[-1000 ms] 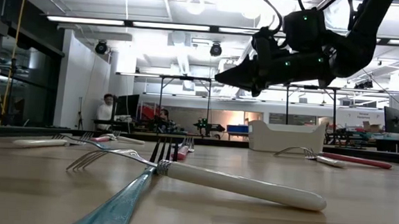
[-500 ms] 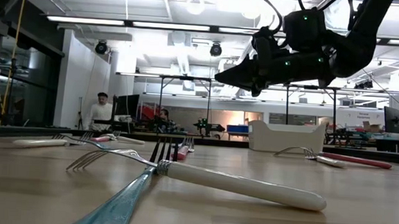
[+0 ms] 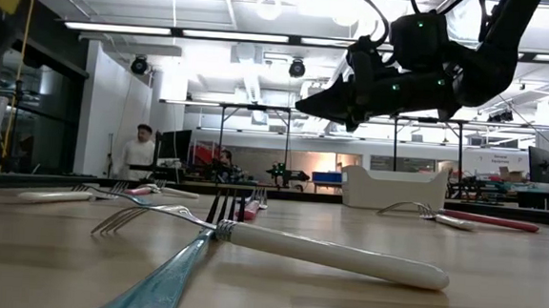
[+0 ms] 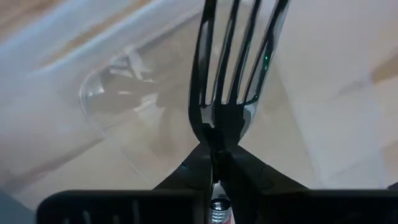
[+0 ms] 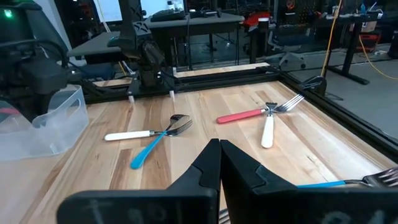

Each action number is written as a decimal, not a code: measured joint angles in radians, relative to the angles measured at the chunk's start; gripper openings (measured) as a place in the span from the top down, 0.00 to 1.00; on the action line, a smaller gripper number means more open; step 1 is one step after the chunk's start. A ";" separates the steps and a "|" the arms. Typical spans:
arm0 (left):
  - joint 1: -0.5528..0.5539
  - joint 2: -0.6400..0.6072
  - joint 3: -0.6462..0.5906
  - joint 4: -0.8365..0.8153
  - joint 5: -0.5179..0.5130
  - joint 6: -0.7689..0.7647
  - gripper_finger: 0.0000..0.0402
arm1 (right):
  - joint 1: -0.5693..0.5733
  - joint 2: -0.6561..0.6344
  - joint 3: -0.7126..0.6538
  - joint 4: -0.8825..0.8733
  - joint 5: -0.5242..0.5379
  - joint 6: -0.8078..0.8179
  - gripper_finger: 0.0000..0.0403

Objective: Sort silverware by color (type)
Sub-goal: Put the top middle pink fork into the transparent bin, then put the top left white fork into the white bin

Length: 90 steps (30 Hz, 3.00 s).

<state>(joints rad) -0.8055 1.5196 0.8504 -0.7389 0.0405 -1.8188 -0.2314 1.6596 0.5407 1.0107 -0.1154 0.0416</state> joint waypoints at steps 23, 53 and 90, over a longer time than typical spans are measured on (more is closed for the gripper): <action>0.195 -0.193 0.116 0.003 -0.206 0.722 0.99 | -0.024 0.000 0.043 0.072 0.030 -0.077 1.00; 1.218 0.115 0.302 -0.144 0.061 2.056 0.84 | -0.024 -0.001 0.083 -0.186 0.105 -0.139 1.00; 1.344 0.573 0.586 -0.311 -0.386 2.481 0.64 | -0.003 -0.001 0.082 -0.229 0.100 -0.137 1.00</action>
<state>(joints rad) 0.5389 2.0925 1.4361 -1.0503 -0.3456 0.6626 -0.2348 1.6588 0.6231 0.7815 -0.0154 -0.0951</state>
